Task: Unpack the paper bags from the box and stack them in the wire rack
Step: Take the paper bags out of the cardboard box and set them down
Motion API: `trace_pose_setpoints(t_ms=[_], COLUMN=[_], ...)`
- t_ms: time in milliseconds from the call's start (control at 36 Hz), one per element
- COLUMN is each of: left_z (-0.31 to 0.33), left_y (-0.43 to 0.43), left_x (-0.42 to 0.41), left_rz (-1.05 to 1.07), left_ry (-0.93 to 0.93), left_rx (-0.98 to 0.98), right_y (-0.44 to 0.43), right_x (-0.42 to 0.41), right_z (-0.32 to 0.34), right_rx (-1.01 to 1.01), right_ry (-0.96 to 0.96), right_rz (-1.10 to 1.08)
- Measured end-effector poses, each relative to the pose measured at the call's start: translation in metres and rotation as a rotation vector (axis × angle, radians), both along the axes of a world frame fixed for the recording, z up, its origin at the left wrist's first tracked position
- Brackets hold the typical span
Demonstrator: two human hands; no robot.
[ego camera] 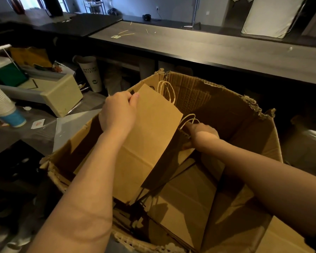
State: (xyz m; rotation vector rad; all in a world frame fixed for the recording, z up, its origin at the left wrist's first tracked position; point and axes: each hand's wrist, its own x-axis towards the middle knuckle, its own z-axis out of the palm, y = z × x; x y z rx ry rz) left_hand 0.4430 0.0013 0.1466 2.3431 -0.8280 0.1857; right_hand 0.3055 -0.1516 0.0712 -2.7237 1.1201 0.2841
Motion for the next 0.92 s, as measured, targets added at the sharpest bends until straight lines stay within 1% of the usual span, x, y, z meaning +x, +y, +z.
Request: trace_pose_setpoints(t_ms=[83,306,472,667,750,833,889,917], left_z=[0.0,0.002,0.002,0.006,0.007,0.013,0.021,0.026], left_y=[0.001,0.006,0.015,0.019,0.019,0.013,0.008,0.006], left_x=[0.0,-0.002,-0.002,-0.011,-0.014,-0.023,-0.031,-0.035], left_rz=[0.003,0.0,0.016,-0.02,-0.059,-0.107,-0.162,-0.196], left_ry=[0.001,0.016,0.046,0.107,0.209,0.416,0.517,0.529], left_rx=[-0.01,-0.029,-0.072,-0.185,-0.25,-0.326,-0.335,-0.316], right_y=[-0.002,0.01,0.016,0.011,0.007,0.006,0.006,0.007], right_x=[0.0,0.002,0.001,-0.022,-0.039,-0.057,-0.07,-0.077], right_z=[0.005,0.021,0.045,0.086,0.097,0.1,0.102,0.103], right_rx=[0.1,0.285,0.369,0.488,0.605,0.681,0.714,0.729], right_ry=[-0.23,-0.587,-0.908,-1.186,-1.314,-1.444,-1.519,-1.557], right_rz=[0.063,0.086,-0.004,-0.031,-0.074,-0.141,-0.188,-0.214])
